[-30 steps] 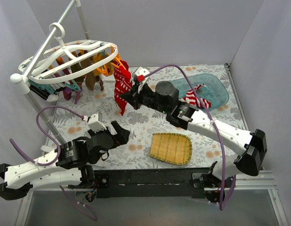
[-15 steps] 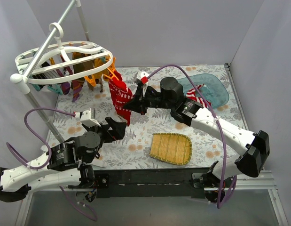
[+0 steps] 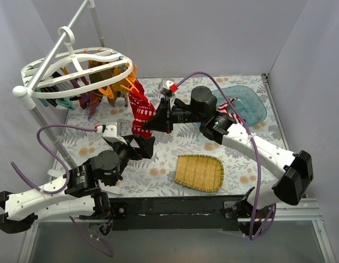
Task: Remove the socks clipped to the hanger
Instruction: Remove the sock from the hanger.
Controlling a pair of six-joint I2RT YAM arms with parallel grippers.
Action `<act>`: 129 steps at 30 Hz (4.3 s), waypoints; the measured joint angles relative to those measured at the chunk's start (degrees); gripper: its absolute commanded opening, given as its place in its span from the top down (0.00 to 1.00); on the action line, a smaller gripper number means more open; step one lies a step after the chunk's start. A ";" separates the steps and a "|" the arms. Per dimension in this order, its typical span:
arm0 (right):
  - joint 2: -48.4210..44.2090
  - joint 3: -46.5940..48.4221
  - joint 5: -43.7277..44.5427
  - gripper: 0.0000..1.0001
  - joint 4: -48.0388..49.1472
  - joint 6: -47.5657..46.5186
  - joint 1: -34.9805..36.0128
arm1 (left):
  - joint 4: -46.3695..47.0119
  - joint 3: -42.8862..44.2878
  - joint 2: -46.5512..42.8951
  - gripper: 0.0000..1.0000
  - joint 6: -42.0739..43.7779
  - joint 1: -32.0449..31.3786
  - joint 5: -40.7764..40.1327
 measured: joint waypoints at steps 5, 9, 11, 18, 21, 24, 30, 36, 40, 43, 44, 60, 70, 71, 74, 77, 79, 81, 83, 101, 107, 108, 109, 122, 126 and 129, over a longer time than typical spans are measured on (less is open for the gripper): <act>1.84 0.00 -3.37 0.99 3.74 3.80 -0.07 | 2.84 -1.22 0.94 0.22 2.58 0.00 0.00; 2.51 -0.22 -4.61 0.99 5.14 5.57 -0.07 | 4.85 -2.21 1.16 0.71 3.58 0.00 0.15; 2.51 -0.52 -4.85 0.94 6.01 6.01 -0.07 | 5.62 -2.45 1.44 1.00 3.74 0.00 0.26; 2.36 -1.38 -3.52 0.37 6.36 6.43 -0.07 | 6.54 -2.93 3.63 1.00 3.67 0.00 0.28; 1.64 -2.51 -0.98 0.29 5.57 5.29 -0.07 | 6.51 -2.93 4.57 1.00 3.21 0.00 0.28; 0.00 -3.56 2.60 0.27 3.34 3.45 -0.07 | 6.21 -2.93 5.84 1.00 2.64 0.00 0.28; -4.85 -3.85 9.92 0.24 -0.04 -0.92 -0.07 | 5.25 -2.93 7.39 1.00 1.79 0.00 0.31; -5.42 2.38 15.74 0.22 -3.61 -6.14 -0.07 | 5.16 -2.93 7.50 1.00 1.29 0.00 0.39; 0.24 13.92 16.92 0.20 -6.56 -9.55 -0.07 | 5.16 -2.93 7.89 1.00 0.85 0.00 0.72; 5.07 22.18 17.53 0.20 -9.44 -11.56 -0.07 | 5.16 -2.93 8.31 1.00 0.72 0.00 0.96; 6.62 24.79 17.59 0.20 -10.67 -12.20 -0.07 | 5.16 -2.93 8.46 1.00 0.72 0.00 1.14; 18.47 40.37 12.96 0.18 -20.59 -15.78 -0.04 | 5.18 -2.91 9.44 1.00 0.79 0.00 1.62; 19.43 42.16 10.82 0.18 -20.72 -15.76 0.87 | 5.22 -2.91 10.25 1.00 0.94 0.00 1.97; 19.63 42.40 10.82 0.18 -20.70 -15.78 1.09 | 5.20 -2.89 10.29 1.00 0.94 0.00 2.03; 20.13 42.82 10.84 0.19 -20.70 -15.76 1.25 | 5.20 -2.86 10.32 1.00 0.94 0.00 2.25; 20.96 43.47 10.86 0.19 -20.72 -15.76 1.49 | 5.22 -2.80 10.40 1.00 0.94 0.00 2.58; 21.68 44.13 10.93 0.19 -20.68 -15.74 1.57 | 5.22 -2.80 10.51 1.00 0.94 0.00 2.71; 22.18 44.39 11.15 0.20 -20.63 -15.67 1.60 | 5.22 -2.80 10.64 1.00 0.92 0.00 2.84; 22.56 44.44 11.80 0.21 -20.65 -15.58 1.64 | 5.22 -2.80 10.80 1.00 0.92 0.00 2.95; 17.49 31.45 14.78 0.19 -15.98 -14.21 2.45 | 5.25 -2.51 11.39 1.00 0.87 0.00 4.17; 17.20 32.02 15.21 0.19 -13.31 -13.46 2.75 | 5.27 -2.47 12.31 1.00 0.44 0.02 4.81; 17.20 32.35 15.28 0.19 -13.20 -13.31 2.84 | 5.25 -2.47 12.50 1.00 0.33 0.02 4.87; 17.22 32.83 15.47 0.20 -13.03 -13.11 2.97 | 5.27 -2.47 12.68 1.00 0.31 0.02 5.03; 18.36 35.19 16.72 0.24 -11.69 -11.02 3.06 | 5.46 -2.03 13.53 1.00 0.22 0.33 5.81; 18.62 35.21 16.94 0.32 -11.69 -10.69 3.06 | 5.46 -2.03 13.53 1.00 0.04 0.33 6.10; 18.82 35.30 17.57 0.42 -11.61 -10.16 3.06 | 5.46 -2.03 13.53 1.00 -0.09 0.33 6.27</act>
